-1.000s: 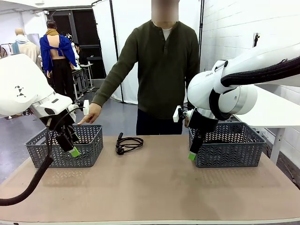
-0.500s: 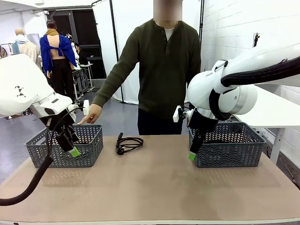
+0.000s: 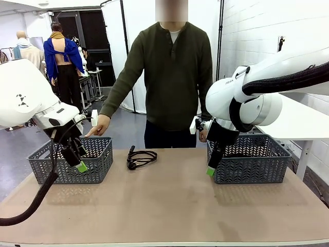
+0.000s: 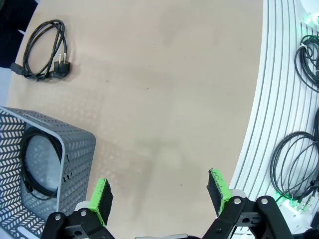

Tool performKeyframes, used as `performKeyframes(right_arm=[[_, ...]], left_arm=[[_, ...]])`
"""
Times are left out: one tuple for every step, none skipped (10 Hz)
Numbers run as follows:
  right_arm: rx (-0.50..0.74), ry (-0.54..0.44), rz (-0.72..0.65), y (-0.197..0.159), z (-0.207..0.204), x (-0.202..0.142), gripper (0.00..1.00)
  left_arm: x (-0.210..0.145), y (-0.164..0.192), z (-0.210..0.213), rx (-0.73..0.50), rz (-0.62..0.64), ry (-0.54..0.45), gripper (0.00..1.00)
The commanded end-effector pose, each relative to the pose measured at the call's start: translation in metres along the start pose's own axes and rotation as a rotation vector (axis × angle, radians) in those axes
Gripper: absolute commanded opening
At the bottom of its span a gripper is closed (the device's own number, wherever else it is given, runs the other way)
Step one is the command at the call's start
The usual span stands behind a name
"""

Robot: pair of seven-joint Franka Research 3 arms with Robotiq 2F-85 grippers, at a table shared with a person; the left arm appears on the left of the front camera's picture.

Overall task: Organize the cables according to human instructions.
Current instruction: Pick up a bundle of cables and place it in the basket indicated by the human.

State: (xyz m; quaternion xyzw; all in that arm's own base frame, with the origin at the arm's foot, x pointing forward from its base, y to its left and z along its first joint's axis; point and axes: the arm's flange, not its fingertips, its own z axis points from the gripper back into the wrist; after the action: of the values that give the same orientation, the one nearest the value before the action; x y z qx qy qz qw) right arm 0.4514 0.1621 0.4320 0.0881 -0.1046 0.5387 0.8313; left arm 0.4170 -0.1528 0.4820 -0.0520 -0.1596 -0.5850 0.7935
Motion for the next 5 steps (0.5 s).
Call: performKeyframes(right_arm=[[0.005,0.005,0.006,0.000,0.000,-0.001,1.00],[0.005,0.005,0.006,0.000,0.000,-0.001,1.00],[0.005,0.005,0.006,0.000,0.000,-0.001,1.00],[0.005,0.005,0.006,0.000,0.000,-0.001,1.00],[0.005,0.005,0.006,0.000,0.000,-0.001,1.00]], left_arm=[[0.008,0.001,-0.003,0.016,0.020,0.019,1.00],[0.021,0.004,-0.007,0.037,0.049,0.041,1.00],[0.032,0.005,-0.011,0.054,0.085,0.063,1.00],[0.042,0.005,-0.016,0.053,0.108,0.069,1.00],[0.051,0.005,-0.022,0.058,0.148,0.077,1.00]])
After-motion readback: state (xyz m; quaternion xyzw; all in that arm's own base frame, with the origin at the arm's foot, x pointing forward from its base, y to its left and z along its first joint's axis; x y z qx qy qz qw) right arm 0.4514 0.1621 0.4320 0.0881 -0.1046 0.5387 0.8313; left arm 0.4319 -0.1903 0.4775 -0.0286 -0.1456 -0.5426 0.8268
